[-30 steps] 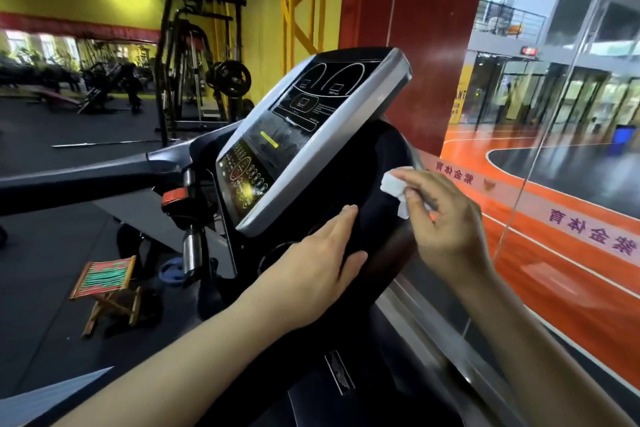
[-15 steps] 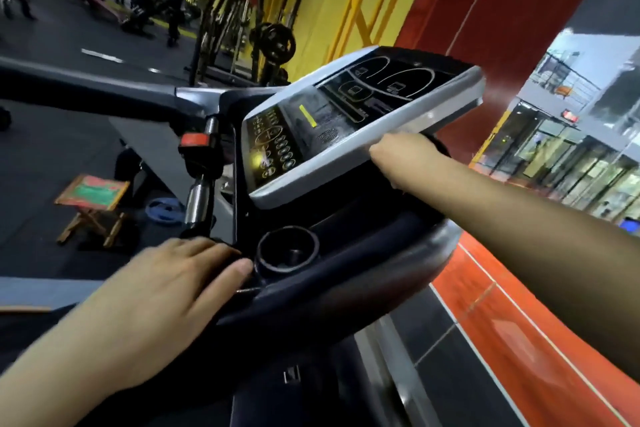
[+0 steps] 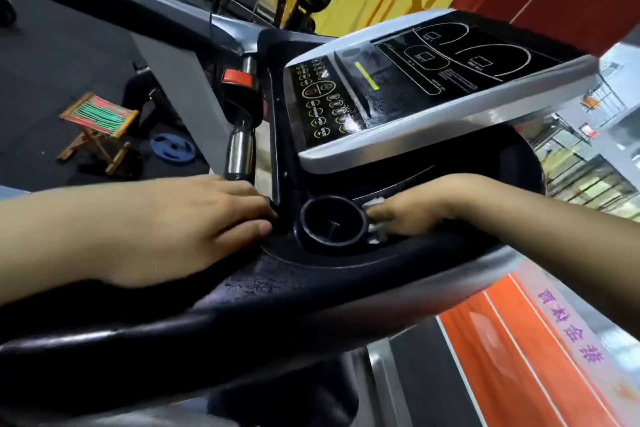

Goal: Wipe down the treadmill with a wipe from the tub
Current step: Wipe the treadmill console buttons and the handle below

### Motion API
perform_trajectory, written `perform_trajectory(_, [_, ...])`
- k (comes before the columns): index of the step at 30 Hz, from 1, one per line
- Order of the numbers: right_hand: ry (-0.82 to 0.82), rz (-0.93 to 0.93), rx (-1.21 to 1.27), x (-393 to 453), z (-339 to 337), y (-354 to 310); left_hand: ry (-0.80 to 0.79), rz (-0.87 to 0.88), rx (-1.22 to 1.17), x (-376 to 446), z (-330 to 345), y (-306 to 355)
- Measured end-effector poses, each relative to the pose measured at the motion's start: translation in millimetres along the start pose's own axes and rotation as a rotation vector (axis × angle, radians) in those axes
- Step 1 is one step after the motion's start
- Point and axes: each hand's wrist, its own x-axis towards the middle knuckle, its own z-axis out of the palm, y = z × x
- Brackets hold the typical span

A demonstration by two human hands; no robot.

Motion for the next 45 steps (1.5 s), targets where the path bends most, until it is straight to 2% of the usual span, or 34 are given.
perform_trajectory(1, [-0.002, -0.028, 0.029, 0.2, -2.6, -1.9, -0.028, 0.029, -0.019, 5.3, -7.6, -2.1])
perform_trajectory(3, [-0.020, 0.039, 0.081, 0.1, 0.1, 3.3, -0.097, 0.083, -0.014, 20.5, -18.9, -0.4])
perform_trajectory(5, [-0.131, 0.215, 0.033, -9.3, -4.8, 23.3, -0.142, 0.131, 0.096, 41.8, -17.6, -0.8])
perform_trajectory(8, [-0.043, 0.503, -0.034, -30.2, -4.3, 50.5, -0.234, 0.096, 0.120, 56.1, -6.7, -10.3])
perform_trajectory(9, [-0.019, 0.479, 0.012, -30.8, -0.9, 45.4, -0.242, 0.109, 0.091, 57.9, -3.3, -13.1])
perform_trajectory(12, [-0.038, 0.074, 0.173, -6.3, 9.7, 11.5, -0.207, 0.169, 0.062, 55.7, 1.3, -18.8])
perform_trajectory(14, [-0.101, -0.009, 0.184, 3.0, 2.1, 3.2, -0.191, 0.180, 0.069, 54.3, 4.0, -17.4])
perform_trajectory(17, [-0.085, 0.078, 0.240, 3.2, -13.2, 10.1, -0.182, 0.153, 0.034, 54.4, 3.7, -13.8])
perform_trajectory(19, [-0.050, 0.053, 0.319, -2.2, -10.4, 1.5, -0.161, 0.154, 0.021, 54.9, 4.3, -14.4])
perform_trajectory(22, [-0.157, 0.029, 0.433, -22.9, -10.2, -12.8, -0.146, 0.163, 0.003, 53.7, 6.2, -16.0])
perform_trajectory(24, [-0.200, 0.081, 0.471, -41.9, -20.0, -8.1, -0.151, 0.178, 0.011, 53.7, 7.0, -16.4])
perform_trajectory(28, [-0.244, 0.294, 0.181, -60.4, -37.9, 31.3, -0.126, 0.213, 0.026, 56.3, 12.6, -20.8])
perform_trajectory(30, [-0.205, 0.430, 0.041, -63.0, -43.8, 42.6, -0.126, 0.210, 0.051, 57.0, 14.7, -23.0])
perform_trajectory(32, [-0.156, 0.487, -0.042, -60.3, -44.5, 45.9, -0.126, 0.208, 0.058, 57.2, 15.6, -24.5])
perform_trajectory(35, [-0.254, 0.448, 0.051, -55.4, -34.1, 31.3, -0.103, 0.205, 0.026, 56.1, 15.8, -25.8])
perform_trajectory(37, [-0.323, 0.335, 0.197, -60.9, -28.6, 17.9, -0.093, 0.204, 0.009, 56.9, 17.1, -27.0])
perform_trajectory(39, [-0.309, 0.260, 0.345, -70.9, -30.1, 6.3, -0.088, 0.222, 0.002, 56.1, 16.8, -27.8])
perform_trajectory(45, [-0.310, 0.144, 0.366, -62.1, -28.7, 7.5, -0.032, 0.237, -0.068, 52.7, 16.0, -28.0])
